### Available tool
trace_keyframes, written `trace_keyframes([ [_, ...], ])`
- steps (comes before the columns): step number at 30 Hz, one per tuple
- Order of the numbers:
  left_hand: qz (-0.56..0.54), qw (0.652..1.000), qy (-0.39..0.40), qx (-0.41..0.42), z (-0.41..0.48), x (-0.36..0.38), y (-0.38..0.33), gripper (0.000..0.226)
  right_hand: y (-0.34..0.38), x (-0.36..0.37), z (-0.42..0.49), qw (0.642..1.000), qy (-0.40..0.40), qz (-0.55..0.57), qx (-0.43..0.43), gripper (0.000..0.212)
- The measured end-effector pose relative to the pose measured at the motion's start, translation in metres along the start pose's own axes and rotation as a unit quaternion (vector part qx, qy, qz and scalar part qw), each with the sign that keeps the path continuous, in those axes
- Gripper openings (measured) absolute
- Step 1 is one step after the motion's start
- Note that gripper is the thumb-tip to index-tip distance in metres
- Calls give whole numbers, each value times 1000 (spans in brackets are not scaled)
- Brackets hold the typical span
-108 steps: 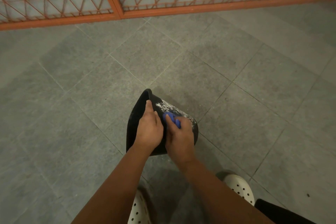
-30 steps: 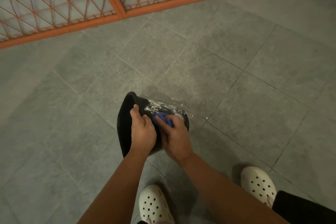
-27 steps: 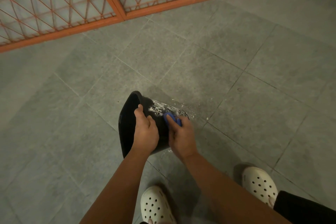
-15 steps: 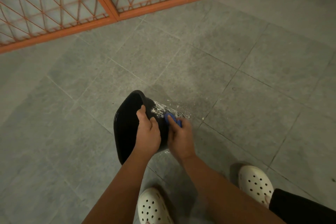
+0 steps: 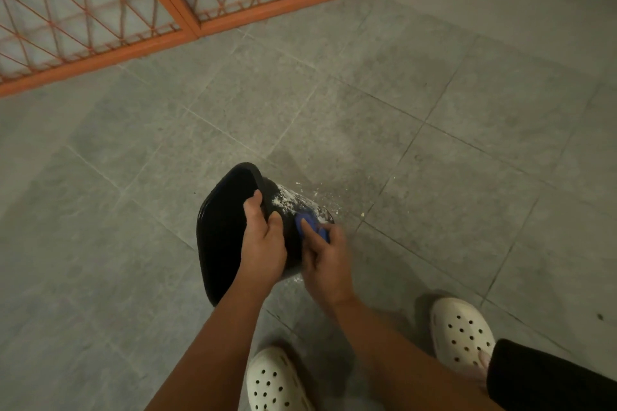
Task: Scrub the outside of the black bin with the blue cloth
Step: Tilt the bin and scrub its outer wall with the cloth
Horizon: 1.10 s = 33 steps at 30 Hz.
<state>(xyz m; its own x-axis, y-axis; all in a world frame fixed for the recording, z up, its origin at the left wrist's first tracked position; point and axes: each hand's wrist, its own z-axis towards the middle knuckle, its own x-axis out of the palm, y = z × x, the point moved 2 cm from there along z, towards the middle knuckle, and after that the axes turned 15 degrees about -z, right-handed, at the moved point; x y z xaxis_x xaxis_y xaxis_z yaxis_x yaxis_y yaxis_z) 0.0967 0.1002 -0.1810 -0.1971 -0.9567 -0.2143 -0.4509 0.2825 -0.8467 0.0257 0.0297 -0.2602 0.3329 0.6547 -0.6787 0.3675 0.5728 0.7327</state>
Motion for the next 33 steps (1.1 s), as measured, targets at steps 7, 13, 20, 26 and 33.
trace_keyframes([
  [7, 6, 999, -41, 12, 0, -11, 1, 48, -7, 8, 21, 995, 19, -37, -93, 35],
  [13, 47, 998, -25, 20, -5, 0, -1, 50, -18, 10, 3, 1000, -8, -27, 11, 36],
  [20, 66, 997, 4, 37, -11, 12, 11, 51, -33, 21, 10, 995, 32, 24, 89, 30],
  [26, 80, 996, 21, 42, -9, 15, 20, 56, -32, 25, -8, 994, 21, 46, 98, 37],
  [33, 157, 983, 72, 54, -10, 27, 28, 66, -44, 33, -9, 990, 24, 68, 120, 40],
])
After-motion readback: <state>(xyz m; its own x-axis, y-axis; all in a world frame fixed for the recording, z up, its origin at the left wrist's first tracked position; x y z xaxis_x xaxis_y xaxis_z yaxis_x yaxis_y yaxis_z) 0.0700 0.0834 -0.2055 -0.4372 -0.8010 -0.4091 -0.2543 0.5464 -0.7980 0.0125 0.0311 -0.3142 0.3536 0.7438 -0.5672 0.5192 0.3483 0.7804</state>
